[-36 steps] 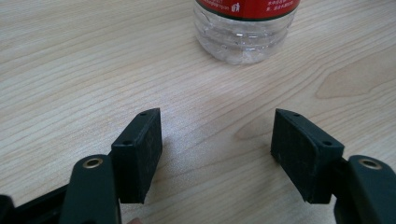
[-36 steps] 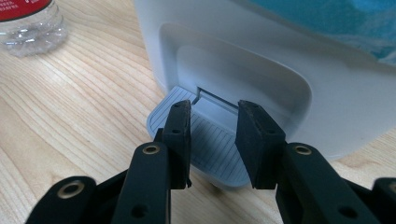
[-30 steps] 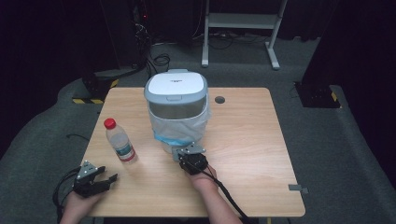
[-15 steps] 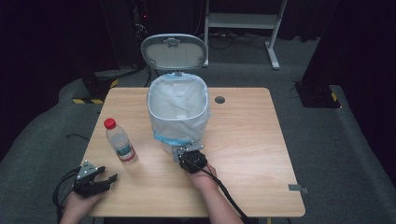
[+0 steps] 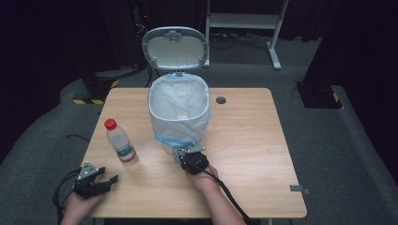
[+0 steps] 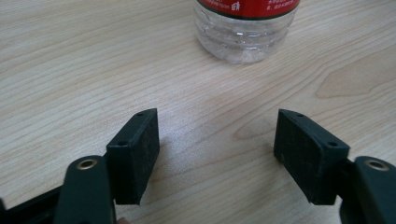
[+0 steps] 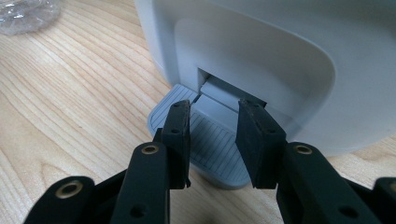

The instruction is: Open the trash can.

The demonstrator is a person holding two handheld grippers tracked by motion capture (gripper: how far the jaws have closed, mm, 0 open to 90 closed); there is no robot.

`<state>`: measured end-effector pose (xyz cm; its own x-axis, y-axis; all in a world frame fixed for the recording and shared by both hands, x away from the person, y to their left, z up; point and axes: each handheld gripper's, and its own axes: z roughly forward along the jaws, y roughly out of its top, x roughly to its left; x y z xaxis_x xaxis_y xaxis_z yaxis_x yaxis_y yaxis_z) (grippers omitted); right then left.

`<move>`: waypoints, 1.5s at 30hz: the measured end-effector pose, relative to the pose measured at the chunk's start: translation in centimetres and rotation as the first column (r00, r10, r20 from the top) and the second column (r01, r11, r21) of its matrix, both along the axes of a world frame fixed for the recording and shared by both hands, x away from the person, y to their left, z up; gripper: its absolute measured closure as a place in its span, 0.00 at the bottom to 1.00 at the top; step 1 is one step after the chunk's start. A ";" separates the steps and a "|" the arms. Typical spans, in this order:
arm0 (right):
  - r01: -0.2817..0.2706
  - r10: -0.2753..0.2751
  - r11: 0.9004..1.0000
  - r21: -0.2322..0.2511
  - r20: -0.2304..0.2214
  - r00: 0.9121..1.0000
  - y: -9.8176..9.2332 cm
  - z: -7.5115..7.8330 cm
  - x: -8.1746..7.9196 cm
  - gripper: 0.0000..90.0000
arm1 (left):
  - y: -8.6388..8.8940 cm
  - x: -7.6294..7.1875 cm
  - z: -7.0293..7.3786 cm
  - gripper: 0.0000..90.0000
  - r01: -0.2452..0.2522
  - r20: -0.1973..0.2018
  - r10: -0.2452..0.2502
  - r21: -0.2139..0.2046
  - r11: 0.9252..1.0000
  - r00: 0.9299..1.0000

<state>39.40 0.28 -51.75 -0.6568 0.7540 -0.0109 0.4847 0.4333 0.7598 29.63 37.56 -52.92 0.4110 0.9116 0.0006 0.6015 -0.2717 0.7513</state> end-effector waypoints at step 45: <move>0.003 -0.003 1.000 0.007 0.012 1.000 0.0 -0.1 -0.1 0.72 | -3.8 4.2 7.9 0.01 0.053 0.161 -0.042 -0.066 0.996 0.986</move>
